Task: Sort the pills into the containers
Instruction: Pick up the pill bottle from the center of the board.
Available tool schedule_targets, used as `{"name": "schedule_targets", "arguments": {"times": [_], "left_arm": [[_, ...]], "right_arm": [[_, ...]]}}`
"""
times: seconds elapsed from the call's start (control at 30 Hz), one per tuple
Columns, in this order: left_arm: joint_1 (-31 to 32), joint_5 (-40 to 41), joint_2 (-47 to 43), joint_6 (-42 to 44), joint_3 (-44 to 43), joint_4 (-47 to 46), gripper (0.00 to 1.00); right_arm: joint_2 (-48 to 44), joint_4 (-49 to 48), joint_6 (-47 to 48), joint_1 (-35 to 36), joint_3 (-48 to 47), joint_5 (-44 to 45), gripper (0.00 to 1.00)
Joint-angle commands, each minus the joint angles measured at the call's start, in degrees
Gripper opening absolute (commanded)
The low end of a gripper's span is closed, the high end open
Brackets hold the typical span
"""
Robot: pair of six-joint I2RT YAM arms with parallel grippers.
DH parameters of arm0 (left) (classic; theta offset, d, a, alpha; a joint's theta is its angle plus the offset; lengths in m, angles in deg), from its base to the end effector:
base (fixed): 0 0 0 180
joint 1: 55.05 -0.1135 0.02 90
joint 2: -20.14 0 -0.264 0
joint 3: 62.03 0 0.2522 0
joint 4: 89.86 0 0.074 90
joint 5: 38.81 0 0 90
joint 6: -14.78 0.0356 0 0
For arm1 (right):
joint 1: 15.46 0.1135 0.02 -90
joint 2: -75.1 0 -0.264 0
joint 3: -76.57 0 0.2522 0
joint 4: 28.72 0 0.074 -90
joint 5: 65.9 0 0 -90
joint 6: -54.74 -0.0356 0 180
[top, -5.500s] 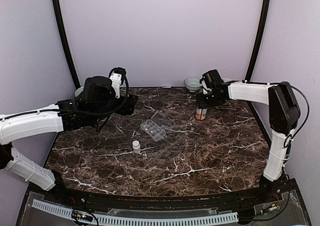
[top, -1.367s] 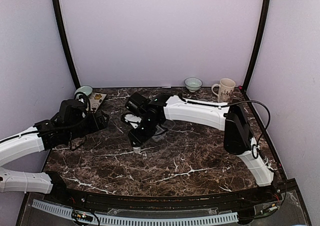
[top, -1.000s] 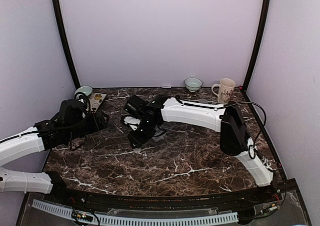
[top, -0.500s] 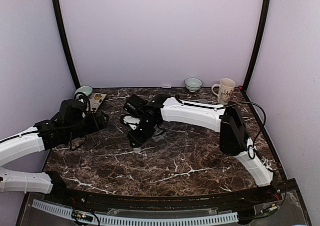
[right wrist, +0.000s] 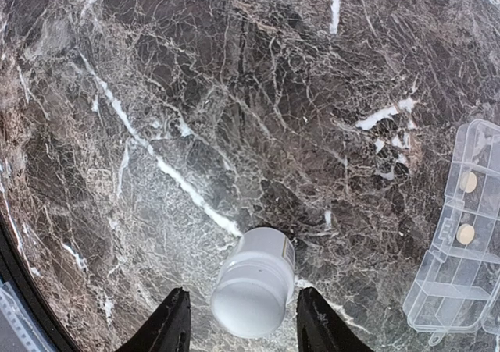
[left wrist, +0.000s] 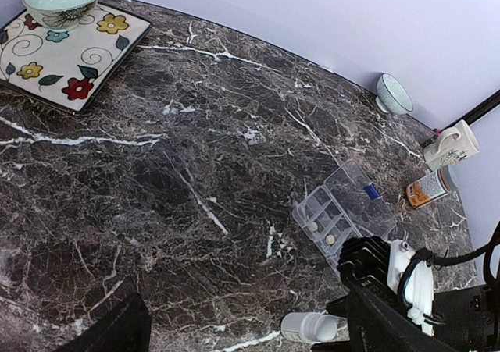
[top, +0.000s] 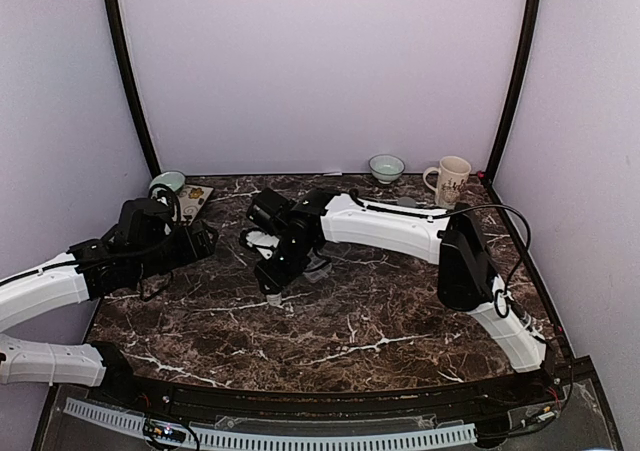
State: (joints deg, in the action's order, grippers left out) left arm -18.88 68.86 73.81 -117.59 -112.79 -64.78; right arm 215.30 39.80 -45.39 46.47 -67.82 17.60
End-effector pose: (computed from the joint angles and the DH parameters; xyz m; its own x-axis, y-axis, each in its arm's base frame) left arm 0.1765 -0.1157 0.2627 -0.5131 -0.4203 -0.7484 0.0003 0.8718 -0.4898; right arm 0.2419 0.4623 0.2023 -0.5758 -0.7083 -0.4085 -0.8112 0.5575 0.1766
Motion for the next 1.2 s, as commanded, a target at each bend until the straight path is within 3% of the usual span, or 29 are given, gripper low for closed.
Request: {"name": "schedule_targets", "arguments": {"times": [0.0, 0.23, 0.43, 0.63, 0.93, 1.17], "left_arm": [[-0.39, -0.18, -1.17, -0.26, 1.3, 0.84, 0.89], [-0.48, -0.2, -1.53, -0.52, 1.67, 0.76, 0.89], [-0.48, -0.27, -1.55, -0.7, 2.02, 0.38, 0.89], [-0.57, -0.53, -1.37, -0.78, 2.34, -0.01, 0.89], [-0.57, -0.6, -1.64, -0.87, 2.43, -0.03, 0.89], [-0.57, -0.58, -1.81, -1.04, 2.62, 0.19, 0.89]], "right_arm": [[1.69, 0.5, 0.37, 0.51, -1.98, -0.43, 0.46], [2.13, 0.61, 0.36, 0.51, -2.08, -0.57, 0.45], [2.14, 0.53, 0.46, 0.51, -2.35, -0.53, 0.35], [2.23, 0.59, 0.36, 0.56, -2.78, -0.79, 0.43], [2.58, 0.71, 0.54, 0.56, -3.2, -1.07, 0.43], [2.61, 0.56, 1.07, 0.65, -3.58, -1.92, 0.29]]}}
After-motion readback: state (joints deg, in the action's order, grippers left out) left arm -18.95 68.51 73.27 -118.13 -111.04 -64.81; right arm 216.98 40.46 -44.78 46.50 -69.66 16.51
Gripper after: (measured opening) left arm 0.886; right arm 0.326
